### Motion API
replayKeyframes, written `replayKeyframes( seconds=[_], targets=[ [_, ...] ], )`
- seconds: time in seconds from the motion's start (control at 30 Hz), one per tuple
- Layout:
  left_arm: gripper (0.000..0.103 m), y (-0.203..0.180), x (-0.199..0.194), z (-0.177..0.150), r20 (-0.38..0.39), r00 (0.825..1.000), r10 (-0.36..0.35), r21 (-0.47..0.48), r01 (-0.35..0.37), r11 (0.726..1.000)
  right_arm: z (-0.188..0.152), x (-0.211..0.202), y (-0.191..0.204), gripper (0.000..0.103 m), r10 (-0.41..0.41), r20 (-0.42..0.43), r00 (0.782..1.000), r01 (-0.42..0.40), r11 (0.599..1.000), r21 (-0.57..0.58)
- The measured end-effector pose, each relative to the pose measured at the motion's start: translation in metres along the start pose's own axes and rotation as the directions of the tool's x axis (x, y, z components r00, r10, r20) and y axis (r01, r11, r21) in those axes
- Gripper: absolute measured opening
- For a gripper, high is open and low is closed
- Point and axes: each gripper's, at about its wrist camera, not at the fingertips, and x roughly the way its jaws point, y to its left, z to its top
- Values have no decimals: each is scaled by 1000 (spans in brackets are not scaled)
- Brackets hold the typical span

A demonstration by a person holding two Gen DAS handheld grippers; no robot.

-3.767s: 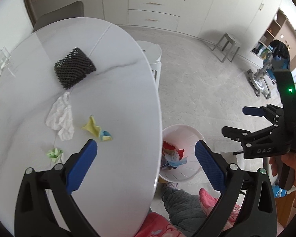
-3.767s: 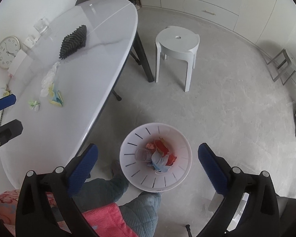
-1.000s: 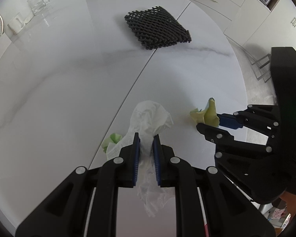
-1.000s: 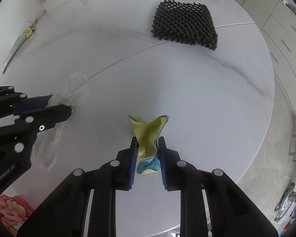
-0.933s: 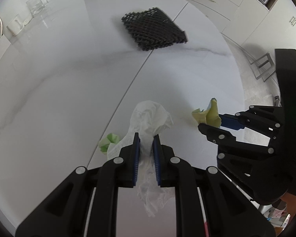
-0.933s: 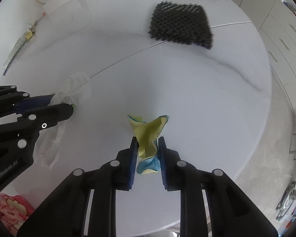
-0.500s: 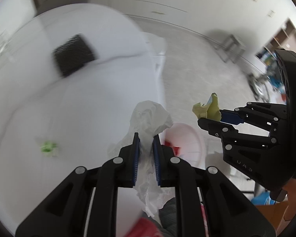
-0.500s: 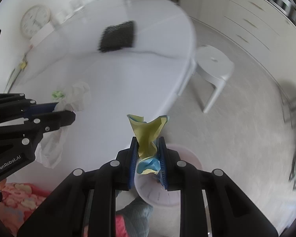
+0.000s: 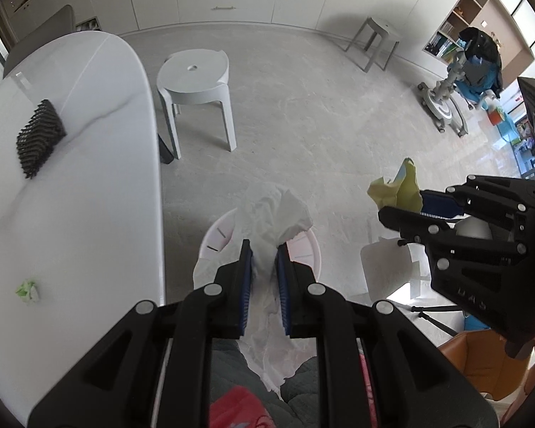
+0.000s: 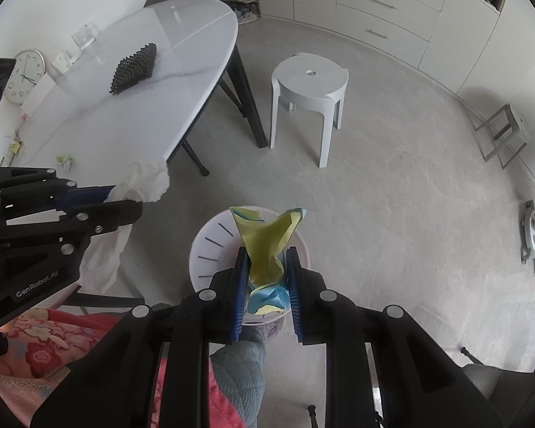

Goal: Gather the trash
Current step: 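Carry the white tissue and yellow paper with both tools toward the bin, then open the left tool over the bin while the right tool releases the yellow paper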

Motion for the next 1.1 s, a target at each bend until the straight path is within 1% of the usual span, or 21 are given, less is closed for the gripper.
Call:
replayKeyframes(
  seconds=[0.2, 0.33, 0.4, 0.43, 0.47, 0.5, 0.53, 0.6, 0.7, 0.93, 1.1],
  targets=[
    [13, -14, 5, 2, -11, 1000, 5, 11, -5, 1000, -9, -3, -9, 22, 13, -2, 1000, -13, 1000, 5],
    [13, -18, 7, -1, -22, 1000, 11, 8, -11, 1000, -7, -1, -7, 22, 19, -3, 1000, -19, 1000, 4],
    [15, -18, 8, -1, -30, 1000, 7, 8, -6, 1000, -8, 0, -6, 22, 20, -3, 1000, -20, 1000, 4],
    [30, -19, 9, -1, -36, 999, 5, 10, -5, 1000, -9, 0, -6, 22, 21, -4, 1000, -21, 1000, 4],
    [65, -19, 9, -2, -43, 999, 14, 6, -14, 1000, -10, 0, -6, 22, 20, -5, 1000, -20, 1000, 4],
    [80, -18, 9, -2, -44, 998, 33, 4, -33, 999, -10, 1, -6, 22, 20, -8, 1000, -20, 1000, 4],
    [91, -19, 7, -3, -32, 999, 43, 7, -43, 999, -10, 1, -6, 22, 20, -9, 1000, -20, 1000, 5],
    [91, -20, 2, -3, -10, 999, 44, 13, -44, 999, -10, 3, -6, 22, 22, -13, 1000, -22, 1000, 5],
    [93, -16, -3, -2, 7, 997, 71, 13, -71, 997, -9, 8, -6, 22, 27, -21, 999, -27, 1000, 6],
    [94, 5, -22, -4, 55, 991, 120, -20, -119, 993, -6, 22, 0, 23, 43, -45, 998, -43, 999, 0],
    [94, 22, -33, -8, 76, 987, 143, -47, -139, 989, -5, 41, 15, 24, 62, -73, 995, -64, 998, -23]
  ],
)
